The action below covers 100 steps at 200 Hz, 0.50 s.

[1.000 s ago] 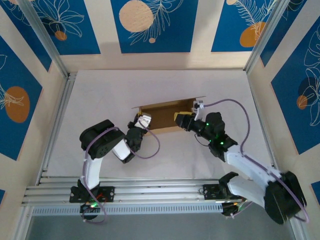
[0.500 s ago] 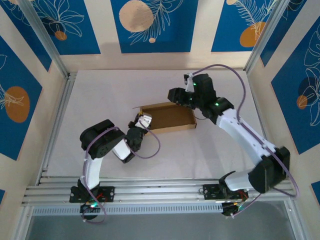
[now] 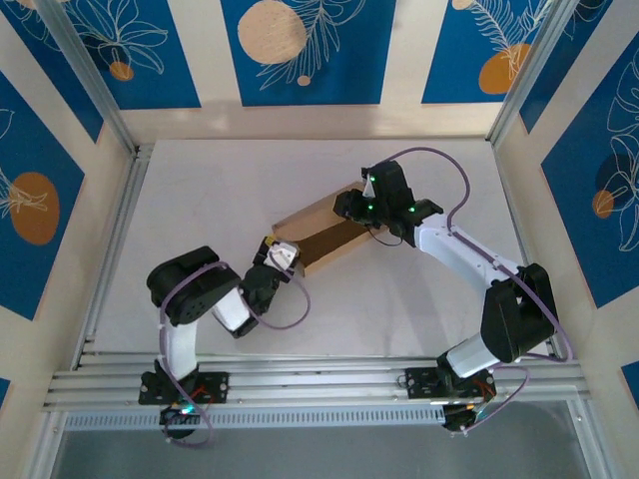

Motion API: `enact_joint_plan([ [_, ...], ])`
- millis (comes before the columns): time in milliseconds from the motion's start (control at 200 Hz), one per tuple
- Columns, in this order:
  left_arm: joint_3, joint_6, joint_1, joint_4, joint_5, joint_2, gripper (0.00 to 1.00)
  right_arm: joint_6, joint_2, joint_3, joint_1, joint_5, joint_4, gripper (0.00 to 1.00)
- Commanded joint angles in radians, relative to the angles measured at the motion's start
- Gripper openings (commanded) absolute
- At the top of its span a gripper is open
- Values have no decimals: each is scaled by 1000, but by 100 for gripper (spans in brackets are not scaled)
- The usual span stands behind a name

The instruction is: Fold the paper box

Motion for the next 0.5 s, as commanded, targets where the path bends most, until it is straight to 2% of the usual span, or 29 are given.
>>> enact_joint_plan([
  [0, -60, -36, -81, -138, 93, -11, 57, 38, 45, -33, -18, -61, -25, 34],
  [140, -106, -56, -135, -145, 92, -66, 59, 35, 69, -29, -32, -79, -24, 35],
  [315, -92, -64, -137, -201, 84, -81, 58, 2, 99, 2, -38, -103, -51, 35],
  [495, -79, -91, -145, -284, 166, -142, 55, -47, 149, 75, -40, -50, -173, 36],
])
